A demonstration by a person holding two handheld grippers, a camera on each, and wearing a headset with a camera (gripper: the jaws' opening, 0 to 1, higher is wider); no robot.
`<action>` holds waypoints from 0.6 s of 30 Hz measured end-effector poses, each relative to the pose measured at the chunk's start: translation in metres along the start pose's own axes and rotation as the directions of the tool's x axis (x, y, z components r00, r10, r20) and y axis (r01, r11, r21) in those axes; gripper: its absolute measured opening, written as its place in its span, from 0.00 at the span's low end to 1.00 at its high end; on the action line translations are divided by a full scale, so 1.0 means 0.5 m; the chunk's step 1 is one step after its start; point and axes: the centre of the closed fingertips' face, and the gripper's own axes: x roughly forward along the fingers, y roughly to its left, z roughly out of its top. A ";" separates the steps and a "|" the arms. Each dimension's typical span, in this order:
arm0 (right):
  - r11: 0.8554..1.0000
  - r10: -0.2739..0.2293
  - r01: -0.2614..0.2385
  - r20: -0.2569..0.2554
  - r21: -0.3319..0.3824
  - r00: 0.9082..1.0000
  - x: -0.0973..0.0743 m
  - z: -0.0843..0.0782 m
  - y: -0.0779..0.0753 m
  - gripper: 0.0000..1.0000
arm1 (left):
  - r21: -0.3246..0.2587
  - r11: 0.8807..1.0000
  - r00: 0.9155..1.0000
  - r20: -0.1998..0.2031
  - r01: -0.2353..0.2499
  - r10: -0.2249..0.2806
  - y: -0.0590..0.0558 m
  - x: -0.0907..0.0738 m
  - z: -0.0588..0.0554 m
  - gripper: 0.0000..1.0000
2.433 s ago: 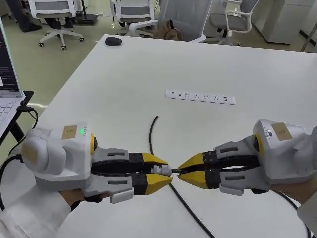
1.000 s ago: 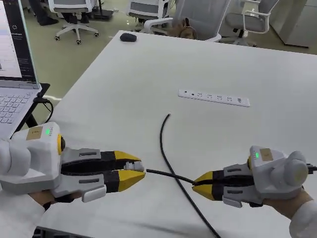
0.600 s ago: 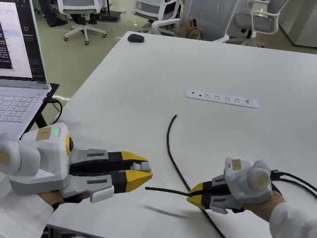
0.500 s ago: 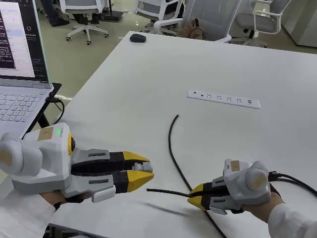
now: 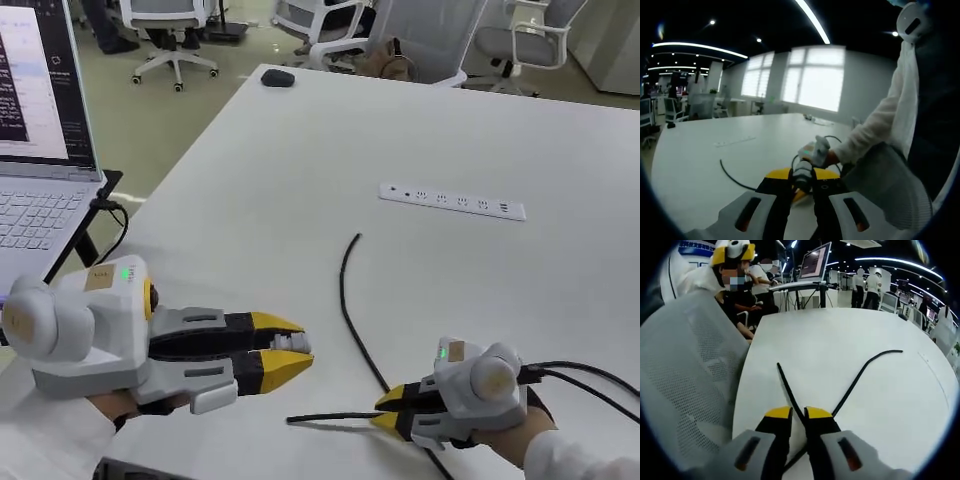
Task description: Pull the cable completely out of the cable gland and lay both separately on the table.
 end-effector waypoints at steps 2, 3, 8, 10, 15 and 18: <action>0.999 -0.030 0.030 0.007 0.013 1.000 -0.001 0.000 -0.011 0.13 | -0.003 1.000 1.000 0.001 0.002 -0.002 0.001 0.005 -0.001 0.17; 0.999 -0.037 0.037 0.009 0.015 0.999 -0.003 0.001 -0.013 0.16 | -0.003 1.000 1.000 -0.002 0.003 -0.003 0.002 0.008 -0.002 0.17; 0.998 -0.055 0.054 0.043 0.038 0.998 -0.027 0.015 -0.022 0.25 | 0.009 1.000 0.999 -0.040 -0.004 0.004 0.017 0.037 -0.022 0.17; 0.997 -0.053 0.047 0.086 0.063 0.995 -0.044 0.034 -0.019 0.29 | 0.006 1.000 0.999 -0.049 -0.008 0.008 0.031 0.052 -0.035 0.17; 0.986 -0.118 0.098 0.156 0.136 0.981 -0.097 0.061 -0.034 0.39 | 0.017 1.000 0.992 -0.124 -0.012 0.014 0.058 0.091 -0.082 0.17; 0.982 -0.148 0.120 0.207 0.145 0.967 -0.150 0.086 -0.027 0.45 | 0.041 0.999 0.987 -0.158 0.010 -0.003 0.066 0.116 -0.103 0.17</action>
